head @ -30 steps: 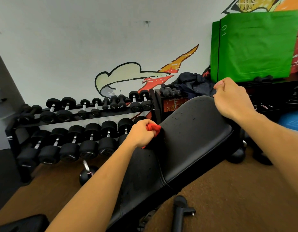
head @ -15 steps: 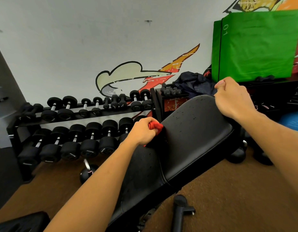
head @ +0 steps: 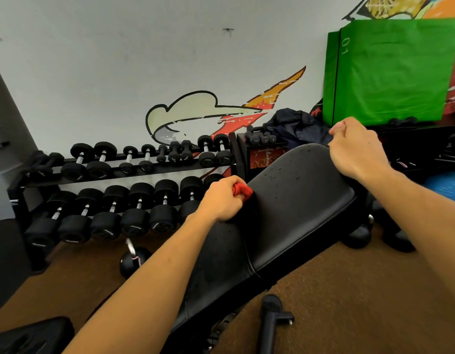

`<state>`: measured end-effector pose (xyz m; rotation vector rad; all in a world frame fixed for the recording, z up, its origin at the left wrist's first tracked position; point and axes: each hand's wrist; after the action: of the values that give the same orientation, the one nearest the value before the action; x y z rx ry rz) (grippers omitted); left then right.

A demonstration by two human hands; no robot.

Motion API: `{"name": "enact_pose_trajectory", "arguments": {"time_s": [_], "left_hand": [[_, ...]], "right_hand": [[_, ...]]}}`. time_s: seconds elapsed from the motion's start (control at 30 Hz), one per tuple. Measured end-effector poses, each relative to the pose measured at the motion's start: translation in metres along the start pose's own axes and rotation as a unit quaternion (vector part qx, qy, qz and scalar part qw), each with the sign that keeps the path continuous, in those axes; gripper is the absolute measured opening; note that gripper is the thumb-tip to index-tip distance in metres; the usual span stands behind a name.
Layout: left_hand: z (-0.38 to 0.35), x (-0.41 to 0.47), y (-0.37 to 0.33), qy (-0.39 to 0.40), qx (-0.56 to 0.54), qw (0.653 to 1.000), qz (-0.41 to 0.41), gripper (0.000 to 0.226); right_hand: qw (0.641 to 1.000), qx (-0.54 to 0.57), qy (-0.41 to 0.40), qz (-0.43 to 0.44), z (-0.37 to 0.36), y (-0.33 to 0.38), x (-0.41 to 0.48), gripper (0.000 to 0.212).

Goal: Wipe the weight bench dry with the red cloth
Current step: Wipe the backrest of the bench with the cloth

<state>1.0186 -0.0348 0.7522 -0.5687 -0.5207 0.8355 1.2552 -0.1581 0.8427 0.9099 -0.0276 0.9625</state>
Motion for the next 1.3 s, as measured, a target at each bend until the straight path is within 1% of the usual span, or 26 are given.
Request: {"name": "enact_pose_trajectory", "arguments": {"time_s": [0.07,0.1,0.23,0.3,0.33,0.4,0.47,0.57,0.63,0.7,0.73,0.8,0.87,0.9,1.0,1.1,1.13,1.2,1.3], "left_hand": [[-0.009,-0.002,-0.005,-0.029,-0.004,0.999,-0.015,0.028],[-0.012,-0.006,-0.006,-0.032,-0.014,0.999,-0.03,0.028],[-0.006,-0.032,0.003,0.015,-0.031,0.996,-0.079,0.023],[0.002,-0.038,0.008,0.035,-0.014,0.997,-0.066,0.022],[0.004,-0.036,0.01,0.032,0.002,0.998,-0.052,0.021],[0.003,-0.03,0.005,0.005,0.013,0.999,-0.034,0.02],[-0.006,-0.026,-0.005,-0.029,0.008,0.999,-0.034,0.024],[-0.021,-0.034,-0.014,-0.049,-0.012,0.996,-0.073,0.029],[-0.023,-0.049,-0.013,-0.043,-0.019,0.992,-0.116,0.03],[-0.02,-0.062,-0.006,-0.03,-0.019,0.99,-0.139,0.031],[-0.018,-0.064,0.0,-0.022,-0.018,0.991,-0.134,0.03],[-0.014,-0.058,0.009,-0.02,-0.015,0.995,-0.099,0.027],[-0.016,-0.046,0.009,-0.036,-0.02,0.997,-0.059,0.026],[-0.018,-0.041,0.004,-0.046,-0.022,0.997,-0.052,0.026],[-0.029,-0.038,-0.012,-0.062,-0.029,0.993,-0.091,0.028],[-0.027,-0.051,-0.013,-0.043,-0.033,0.988,-0.144,0.029],[-0.023,-0.055,-0.011,-0.034,-0.038,0.987,-0.15,0.028],[-0.017,-0.053,-0.004,-0.027,-0.051,0.991,-0.121,0.024],[-0.017,-0.026,0.004,-0.057,-0.048,0.996,-0.05,0.02]], "right_hand": [[1.0,-0.001,-0.001,-0.001,0.0,0.0,-0.001,0.043],[1.0,-0.001,-0.002,-0.001,0.0,0.0,-0.002,0.042],[1.0,0.0,-0.003,-0.001,-0.001,0.0,-0.003,0.042],[1.0,-0.001,-0.006,-0.001,-0.001,0.001,-0.003,0.042],[1.0,-0.002,-0.008,-0.002,-0.001,0.001,-0.003,0.042],[1.0,-0.002,-0.011,-0.005,-0.001,0.001,-0.004,0.042],[1.0,0.001,-0.013,-0.006,0.0,0.002,-0.005,0.042],[1.0,0.011,-0.01,-0.009,0.001,0.002,-0.006,0.041],[1.0,0.013,-0.007,-0.011,0.001,0.001,-0.006,0.041],[1.0,0.015,-0.007,-0.011,0.001,0.001,-0.006,0.041],[1.0,0.015,-0.007,-0.01,0.001,0.001,-0.005,0.041],[1.0,0.018,-0.008,-0.011,0.0,0.001,-0.005,0.041],[1.0,0.021,-0.006,-0.012,0.001,0.001,-0.005,0.041],[1.0,0.023,-0.006,-0.012,0.001,0.001,-0.005,0.041],[0.999,0.028,-0.008,-0.012,0.002,0.0,-0.005,0.041],[0.999,0.032,-0.009,-0.01,0.001,0.0,-0.004,0.041],[0.999,0.031,-0.01,-0.01,0.0,0.0,-0.003,0.041],[0.999,0.029,-0.01,-0.011,0.0,-0.001,-0.002,0.042],[1.0,0.028,-0.012,-0.008,0.0,-0.002,-0.001,0.042]]}}
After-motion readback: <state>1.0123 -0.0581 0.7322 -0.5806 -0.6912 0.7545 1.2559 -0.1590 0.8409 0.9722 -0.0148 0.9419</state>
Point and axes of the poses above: each hand's wrist, its own x-axis towards the middle knuckle, its own z-axis out of the back of the hand, y = z × x, and after that the axes turned 4 degrees about y, right-handed
